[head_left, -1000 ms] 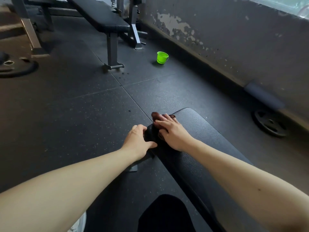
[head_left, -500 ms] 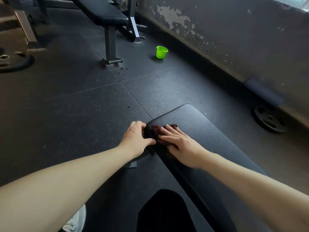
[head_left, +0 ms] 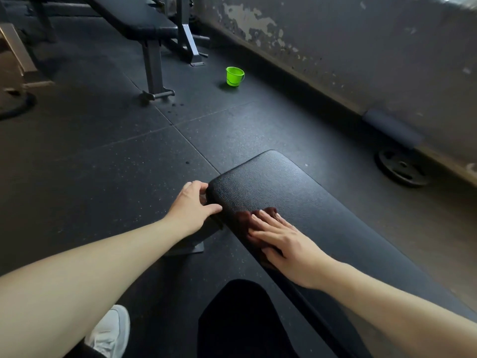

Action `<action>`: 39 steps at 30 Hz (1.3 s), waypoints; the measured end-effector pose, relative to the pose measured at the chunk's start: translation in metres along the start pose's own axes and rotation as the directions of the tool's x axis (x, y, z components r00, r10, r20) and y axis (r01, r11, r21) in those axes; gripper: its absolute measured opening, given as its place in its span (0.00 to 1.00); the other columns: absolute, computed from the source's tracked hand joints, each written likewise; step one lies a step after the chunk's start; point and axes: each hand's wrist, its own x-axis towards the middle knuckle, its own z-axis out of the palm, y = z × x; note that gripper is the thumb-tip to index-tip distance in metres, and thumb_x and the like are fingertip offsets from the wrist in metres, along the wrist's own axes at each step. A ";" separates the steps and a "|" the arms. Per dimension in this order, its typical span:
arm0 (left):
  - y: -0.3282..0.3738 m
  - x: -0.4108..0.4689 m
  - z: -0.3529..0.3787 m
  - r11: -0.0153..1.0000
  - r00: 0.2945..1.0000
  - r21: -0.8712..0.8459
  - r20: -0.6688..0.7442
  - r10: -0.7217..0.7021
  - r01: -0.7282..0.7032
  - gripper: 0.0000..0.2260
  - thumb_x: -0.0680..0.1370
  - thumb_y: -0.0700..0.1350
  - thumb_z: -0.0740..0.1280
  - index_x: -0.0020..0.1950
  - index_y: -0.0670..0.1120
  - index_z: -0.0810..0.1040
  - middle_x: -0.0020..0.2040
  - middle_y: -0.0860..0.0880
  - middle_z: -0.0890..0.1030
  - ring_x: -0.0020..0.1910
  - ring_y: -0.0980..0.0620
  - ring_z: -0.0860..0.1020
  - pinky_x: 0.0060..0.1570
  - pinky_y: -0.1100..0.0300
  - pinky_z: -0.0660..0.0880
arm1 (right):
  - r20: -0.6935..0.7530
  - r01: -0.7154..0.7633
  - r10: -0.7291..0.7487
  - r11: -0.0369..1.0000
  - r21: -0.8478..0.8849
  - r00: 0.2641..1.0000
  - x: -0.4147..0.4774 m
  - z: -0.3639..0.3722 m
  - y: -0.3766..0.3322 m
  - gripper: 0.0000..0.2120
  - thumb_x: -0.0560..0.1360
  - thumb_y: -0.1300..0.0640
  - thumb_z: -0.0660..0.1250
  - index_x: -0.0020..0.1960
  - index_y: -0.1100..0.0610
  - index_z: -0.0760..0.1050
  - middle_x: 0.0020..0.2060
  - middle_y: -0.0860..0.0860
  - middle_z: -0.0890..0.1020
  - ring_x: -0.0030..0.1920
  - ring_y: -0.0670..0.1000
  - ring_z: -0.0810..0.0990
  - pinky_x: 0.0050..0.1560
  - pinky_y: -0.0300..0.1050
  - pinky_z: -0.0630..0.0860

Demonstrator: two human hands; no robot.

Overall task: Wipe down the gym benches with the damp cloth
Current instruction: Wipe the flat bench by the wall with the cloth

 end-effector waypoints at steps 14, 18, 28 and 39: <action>0.014 -0.004 -0.013 0.997 0.999 0.067 0.032 -0.025 0.022 0.29 0.73 0.47 0.78 0.72 0.46 0.74 0.65 0.47 0.77 0.59 0.51 0.77 0.62 0.56 0.74 | 0.045 -0.198 0.195 0.977 0.082 0.980 0.089 -0.023 -0.013 0.19 0.83 0.53 0.59 0.72 0.42 0.76 0.79 0.42 0.65 0.83 0.48 0.49 0.81 0.58 0.41; 0.030 -0.012 -0.026 0.999 1.000 0.021 0.002 -0.025 0.024 0.27 0.76 0.48 0.76 0.73 0.48 0.73 0.65 0.48 0.76 0.58 0.53 0.77 0.59 0.54 0.76 | -0.128 -0.199 0.276 0.883 0.426 0.953 0.087 -0.052 -0.026 0.15 0.82 0.55 0.63 0.65 0.45 0.82 0.60 0.40 0.82 0.70 0.48 0.74 0.75 0.54 0.66; 0.102 -0.023 -0.061 0.987 0.995 -0.157 -0.095 0.012 -0.027 0.09 0.76 0.48 0.75 0.54 0.49 0.80 0.49 0.52 0.83 0.50 0.54 0.80 0.45 0.63 0.72 | -0.113 -0.072 0.412 0.408 0.910 0.904 0.097 -0.102 -0.050 0.10 0.81 0.62 0.65 0.57 0.54 0.84 0.54 0.56 0.87 0.57 0.57 0.85 0.64 0.56 0.79; 0.092 -0.001 -0.077 0.995 0.990 -0.035 -0.112 0.090 -0.094 0.09 0.76 0.47 0.74 0.45 0.47 0.75 0.42 0.50 0.81 0.43 0.50 0.79 0.40 0.57 0.71 | -0.064 -0.289 0.519 0.569 0.770 0.852 0.133 -0.088 -0.044 0.04 0.73 0.62 0.74 0.41 0.55 0.81 0.34 0.49 0.82 0.37 0.48 0.80 0.42 0.44 0.77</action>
